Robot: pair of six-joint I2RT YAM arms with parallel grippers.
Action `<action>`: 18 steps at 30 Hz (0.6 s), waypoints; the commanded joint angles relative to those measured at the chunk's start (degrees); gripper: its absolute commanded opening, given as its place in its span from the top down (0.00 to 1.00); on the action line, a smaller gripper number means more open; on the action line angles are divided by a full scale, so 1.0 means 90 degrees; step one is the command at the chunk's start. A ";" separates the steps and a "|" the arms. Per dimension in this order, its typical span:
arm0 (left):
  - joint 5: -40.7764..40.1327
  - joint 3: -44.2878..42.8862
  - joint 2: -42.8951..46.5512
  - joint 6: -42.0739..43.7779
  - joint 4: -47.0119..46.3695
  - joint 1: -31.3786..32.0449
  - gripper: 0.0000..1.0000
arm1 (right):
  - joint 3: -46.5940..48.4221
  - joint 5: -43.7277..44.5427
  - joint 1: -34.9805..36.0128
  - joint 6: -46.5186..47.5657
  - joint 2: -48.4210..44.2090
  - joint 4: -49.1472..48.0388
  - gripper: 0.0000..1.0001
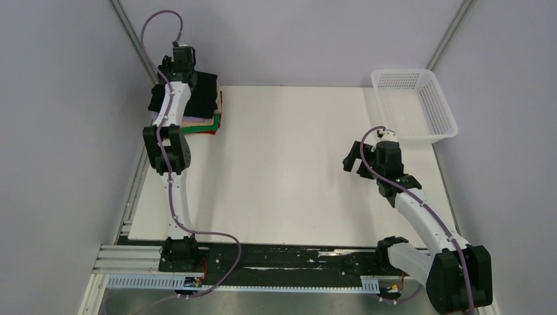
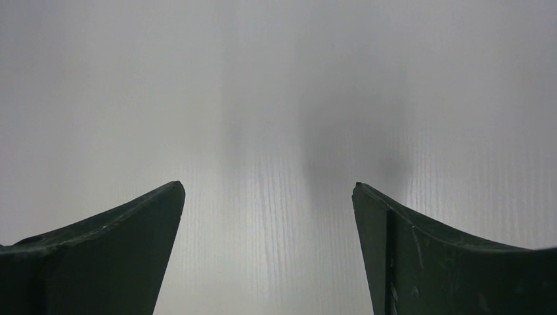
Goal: Fold and stack the t-shirts
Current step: Put the neatly folded tshirt into the corner of the board with the left arm, then reset both arms
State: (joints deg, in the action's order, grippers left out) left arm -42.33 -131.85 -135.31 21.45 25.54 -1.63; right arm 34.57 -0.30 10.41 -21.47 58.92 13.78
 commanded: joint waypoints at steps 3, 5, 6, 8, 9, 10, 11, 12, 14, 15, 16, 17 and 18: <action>0.0139 -0.0648 -0.0343 -0.0508 -0.0323 -0.0403 0.81 | 0.0258 0.0365 -0.0031 0.0071 0.0159 0.0019 0.00; 0.0022 -0.0703 -0.0425 -0.0626 -0.0314 -0.0447 0.49 | 0.0284 0.0384 -0.0027 0.0062 0.0190 0.0049 0.00; -0.0032 -0.0729 -0.0442 -0.0655 -0.0303 -0.0460 0.15 | 0.0297 0.0397 -0.0027 0.0053 0.0199 0.0059 0.00; -0.0017 -0.0765 -0.0395 -0.0782 -0.0254 -0.0463 0.02 | 0.0326 0.0415 -0.0031 0.0038 0.0209 0.0083 0.00; 0.0004 -0.0782 -0.0371 -0.0916 -0.0228 -0.0463 0.01 | 0.0336 0.0425 -0.0034 0.0032 0.0204 0.0094 0.00; 0.0066 -0.0809 -0.0304 -0.0991 -0.0164 -0.0466 0.00 | 0.0346 0.0439 -0.0027 0.0020 0.0188 0.0106 0.00; 0.0114 -0.0819 -0.0257 -0.1181 -0.0114 -0.0465 0.00 | 0.0343 0.0452 -0.0033 0.0009 0.0161 0.0118 0.00; 0.0284 -0.0831 -0.0154 -0.1299 -0.0011 -0.0464 0.00 | 0.0340 0.0465 -0.0023 -0.0002 0.0133 0.0119 0.00; 0.0651 -0.0812 0.0032 -0.1683 0.0210 -0.0455 0.00 | 0.0330 0.0496 -0.0029 -0.0029 0.0062 0.0128 0.00; 0.0782 -0.0791 0.0185 -0.1969 0.0278 -0.0454 0.00 | 0.0324 0.0497 -0.0020 -0.0040 0.0005 0.0134 0.00; 0.1074 -0.0709 0.0266 -0.2103 0.0387 -0.0459 0.00 | 0.0320 0.0510 -0.0030 -0.0052 -0.0039 0.0130 0.00; 0.1243 -0.0642 0.0431 -0.2367 0.0442 -0.0455 0.00 | 0.0319 0.0506 -0.0034 -0.0062 -0.0098 0.0134 0.00; 0.1528 -0.0491 0.0516 -0.2497 0.0457 -0.0454 0.00 | 0.0319 0.0505 -0.0027 -0.0086 -0.0163 0.0141 0.00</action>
State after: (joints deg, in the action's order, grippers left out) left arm -36.64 -136.53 -138.47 8.23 28.14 -5.76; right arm 35.38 3.01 10.39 -21.54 60.20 15.75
